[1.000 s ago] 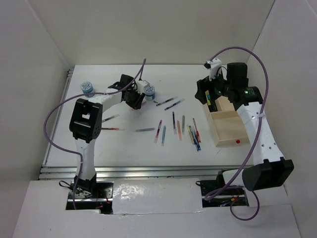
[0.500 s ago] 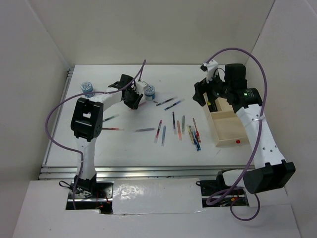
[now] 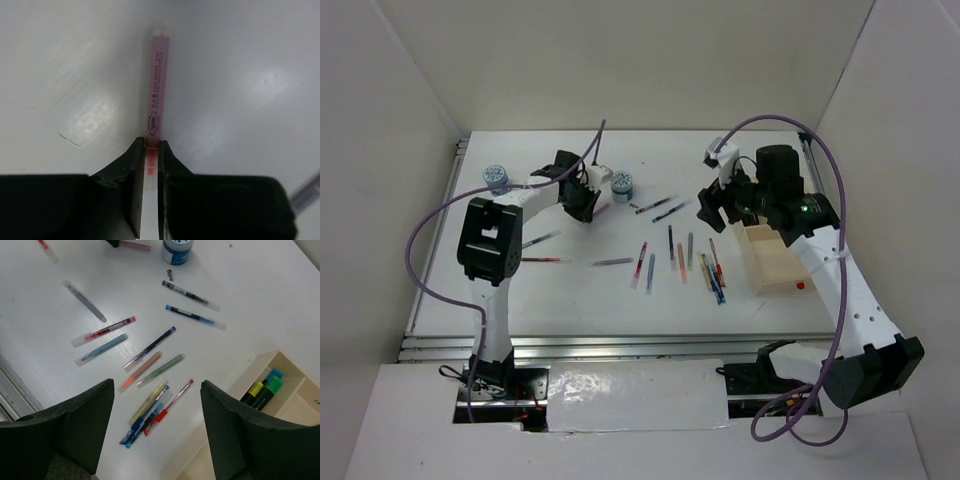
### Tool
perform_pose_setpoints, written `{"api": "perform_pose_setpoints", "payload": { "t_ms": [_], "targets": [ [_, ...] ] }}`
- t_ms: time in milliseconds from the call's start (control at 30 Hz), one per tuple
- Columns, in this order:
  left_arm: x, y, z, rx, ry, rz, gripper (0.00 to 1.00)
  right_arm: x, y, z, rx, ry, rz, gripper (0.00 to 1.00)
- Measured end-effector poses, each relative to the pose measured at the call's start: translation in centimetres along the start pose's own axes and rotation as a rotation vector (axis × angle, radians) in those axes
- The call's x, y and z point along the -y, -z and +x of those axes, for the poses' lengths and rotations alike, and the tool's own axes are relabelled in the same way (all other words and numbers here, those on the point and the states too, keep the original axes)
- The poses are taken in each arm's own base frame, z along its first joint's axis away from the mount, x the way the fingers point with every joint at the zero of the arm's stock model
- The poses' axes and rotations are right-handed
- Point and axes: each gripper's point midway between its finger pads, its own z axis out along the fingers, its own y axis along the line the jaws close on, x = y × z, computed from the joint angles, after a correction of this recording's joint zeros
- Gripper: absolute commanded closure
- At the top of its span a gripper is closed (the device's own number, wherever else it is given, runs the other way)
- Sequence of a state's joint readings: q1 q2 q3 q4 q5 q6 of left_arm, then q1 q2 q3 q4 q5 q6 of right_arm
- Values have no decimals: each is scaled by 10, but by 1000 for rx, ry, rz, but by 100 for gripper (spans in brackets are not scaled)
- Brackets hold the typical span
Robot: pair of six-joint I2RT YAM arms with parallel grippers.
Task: Sort the stationery into containers
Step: Pick up the pen from the center of the board.
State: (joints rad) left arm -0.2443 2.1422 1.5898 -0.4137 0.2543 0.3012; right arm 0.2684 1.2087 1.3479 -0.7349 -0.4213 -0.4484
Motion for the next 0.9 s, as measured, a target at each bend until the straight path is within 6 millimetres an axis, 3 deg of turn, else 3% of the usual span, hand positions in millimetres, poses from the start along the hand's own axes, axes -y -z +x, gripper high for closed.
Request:
{"api": "perform_pose_setpoints", "payload": {
  "t_ms": [100,167,267,400,533,667,900],
  "targets": [
    [20,13,9,-11,67,80,97,-14,1,1,15,58,-22,30],
    [42,33,11,-10,130,164,100,-27,4,-3,42,128,-44,36],
    [80,83,-13,71,205,298,100,-53,11,-16,108,269,-86,38],
    [144,158,-45,200,240,519,100,-103,13,-32,194,502,-192,37],
    [200,206,-35,218,282,683,100,-143,1,-31,215,685,-273,35],
    [228,226,-23,175,347,749,100,-168,-19,-22,185,812,-332,33],
    [250,232,-13,110,390,809,100,-175,-39,-16,152,925,-340,35]
  ]
}}
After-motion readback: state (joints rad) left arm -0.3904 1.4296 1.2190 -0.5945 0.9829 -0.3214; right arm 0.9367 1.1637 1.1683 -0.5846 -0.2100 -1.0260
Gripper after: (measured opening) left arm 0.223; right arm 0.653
